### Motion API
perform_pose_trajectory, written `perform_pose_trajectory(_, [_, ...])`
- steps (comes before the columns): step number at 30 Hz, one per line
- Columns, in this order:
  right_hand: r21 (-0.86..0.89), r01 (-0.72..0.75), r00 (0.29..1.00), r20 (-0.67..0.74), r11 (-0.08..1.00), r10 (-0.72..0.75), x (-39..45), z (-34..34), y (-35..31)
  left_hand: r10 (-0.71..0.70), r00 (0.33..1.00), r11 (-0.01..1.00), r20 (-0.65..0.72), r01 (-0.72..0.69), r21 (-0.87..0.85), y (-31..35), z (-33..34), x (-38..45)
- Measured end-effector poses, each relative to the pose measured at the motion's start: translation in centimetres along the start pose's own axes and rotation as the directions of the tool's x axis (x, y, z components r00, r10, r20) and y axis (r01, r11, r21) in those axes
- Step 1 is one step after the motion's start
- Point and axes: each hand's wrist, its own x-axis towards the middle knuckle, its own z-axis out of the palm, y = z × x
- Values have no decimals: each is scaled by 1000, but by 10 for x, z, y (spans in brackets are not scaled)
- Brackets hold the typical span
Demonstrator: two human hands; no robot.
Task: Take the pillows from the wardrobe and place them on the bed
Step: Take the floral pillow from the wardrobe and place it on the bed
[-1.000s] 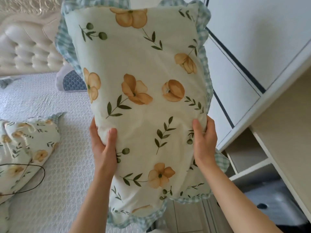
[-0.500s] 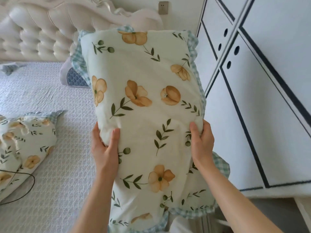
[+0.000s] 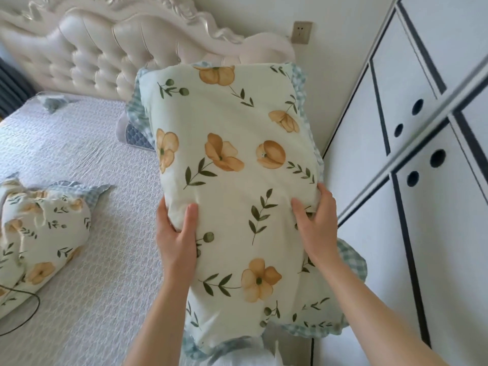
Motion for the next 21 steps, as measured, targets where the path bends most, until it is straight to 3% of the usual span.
perform_pose_trajectory(7, [-114, 154, 981, 135, 981, -138, 91, 42, 14, -44, 997, 999, -62, 45, 9, -8, 54, 73])
perform_pose_trajectory(11, [-154, 171, 973, 181, 973, -142, 157, 71, 13, -29, 1000, 997, 13, 28, 67, -12, 90, 132])
perform_pose_trajectory(15, [-215, 207, 963, 216, 955, -160, 234, 103, 4, 25, 997, 968, 76, -43, 248, -9, 127, 196])
perform_pose_trajectory(21, [-234, 210, 948, 286, 949, -139, 316, 155, -4, 0, 999, 962, 36, -9, 271, -14, 157, 279])
